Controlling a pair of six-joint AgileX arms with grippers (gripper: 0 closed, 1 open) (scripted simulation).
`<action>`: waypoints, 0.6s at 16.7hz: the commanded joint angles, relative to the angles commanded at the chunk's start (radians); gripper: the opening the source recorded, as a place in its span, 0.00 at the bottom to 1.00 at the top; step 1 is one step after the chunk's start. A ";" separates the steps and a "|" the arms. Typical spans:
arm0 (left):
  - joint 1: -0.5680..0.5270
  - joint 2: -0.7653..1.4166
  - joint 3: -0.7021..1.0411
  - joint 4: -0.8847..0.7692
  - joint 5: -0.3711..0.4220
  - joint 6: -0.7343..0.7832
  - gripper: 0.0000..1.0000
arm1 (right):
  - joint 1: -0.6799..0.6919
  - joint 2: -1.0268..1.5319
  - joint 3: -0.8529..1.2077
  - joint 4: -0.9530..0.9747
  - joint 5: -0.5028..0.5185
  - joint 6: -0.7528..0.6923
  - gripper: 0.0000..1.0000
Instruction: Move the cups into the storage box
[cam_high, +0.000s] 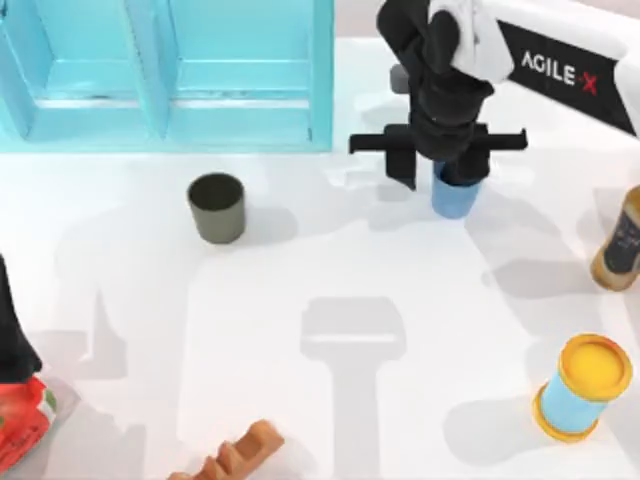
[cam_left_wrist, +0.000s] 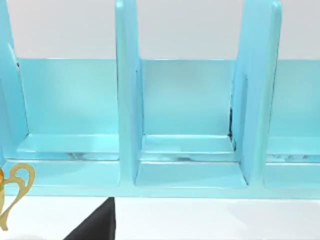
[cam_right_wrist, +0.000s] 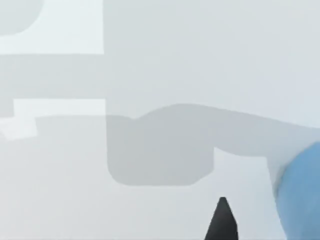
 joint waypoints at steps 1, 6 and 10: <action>0.000 0.000 0.000 0.000 0.000 0.000 1.00 | 0.000 0.000 0.000 0.000 0.000 0.000 0.10; 0.000 0.000 0.000 0.000 0.000 0.000 1.00 | 0.000 0.000 0.000 0.000 0.000 0.000 0.00; 0.000 0.000 0.000 0.000 0.000 0.000 1.00 | 0.000 0.000 0.000 0.000 0.000 0.000 0.00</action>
